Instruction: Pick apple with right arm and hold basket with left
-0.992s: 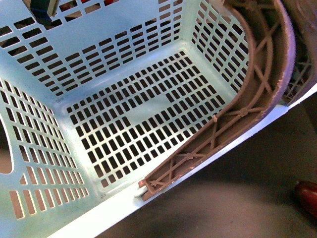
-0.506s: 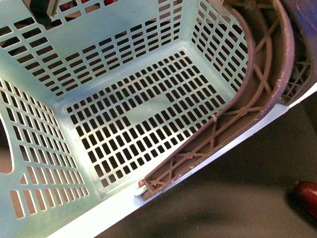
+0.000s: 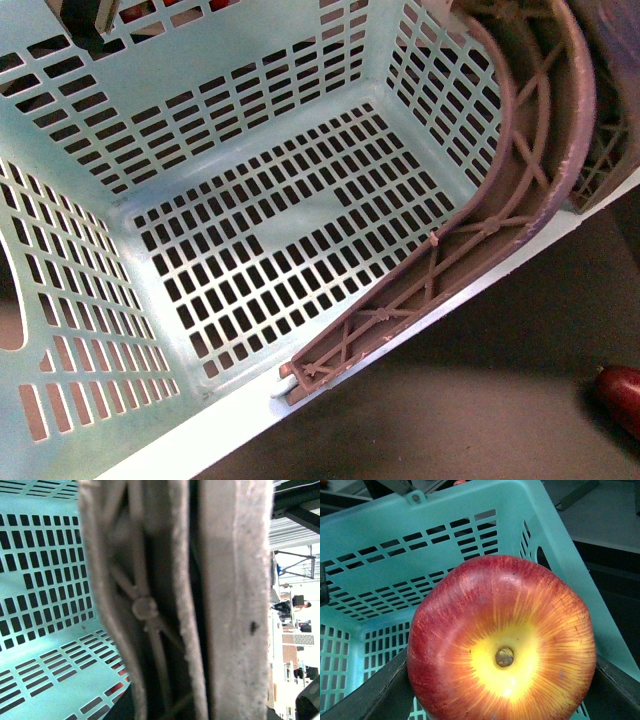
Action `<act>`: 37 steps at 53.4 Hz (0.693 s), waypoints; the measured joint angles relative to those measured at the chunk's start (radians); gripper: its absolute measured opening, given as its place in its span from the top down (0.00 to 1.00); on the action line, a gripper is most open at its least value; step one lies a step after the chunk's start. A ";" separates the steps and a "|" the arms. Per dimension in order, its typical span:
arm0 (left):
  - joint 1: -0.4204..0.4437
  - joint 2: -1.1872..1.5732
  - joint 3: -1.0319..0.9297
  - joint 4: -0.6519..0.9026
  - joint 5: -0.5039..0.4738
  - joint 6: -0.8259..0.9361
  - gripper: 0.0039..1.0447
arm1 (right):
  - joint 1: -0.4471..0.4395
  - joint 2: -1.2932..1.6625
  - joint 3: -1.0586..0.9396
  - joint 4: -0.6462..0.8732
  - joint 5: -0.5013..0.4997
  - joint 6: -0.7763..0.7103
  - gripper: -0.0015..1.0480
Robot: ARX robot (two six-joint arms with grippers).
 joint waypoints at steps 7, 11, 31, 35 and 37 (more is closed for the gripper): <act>0.000 0.000 0.000 0.000 0.000 0.000 0.86 | 0.024 0.045 0.002 0.029 0.046 -0.002 0.16; 0.000 0.000 0.000 0.000 -0.001 0.000 0.86 | 0.026 0.049 0.002 0.043 0.058 0.010 0.07; 0.000 0.005 -0.002 0.000 -0.003 0.003 0.86 | -0.247 -0.324 -0.058 -0.045 0.185 0.032 0.11; -0.001 0.005 -0.002 0.000 0.000 0.002 0.86 | -0.275 -0.361 -0.133 0.071 0.103 -0.006 0.24; -0.003 0.005 -0.002 0.000 0.005 0.002 0.86 | -0.286 -0.382 -0.181 0.097 0.080 -0.017 0.32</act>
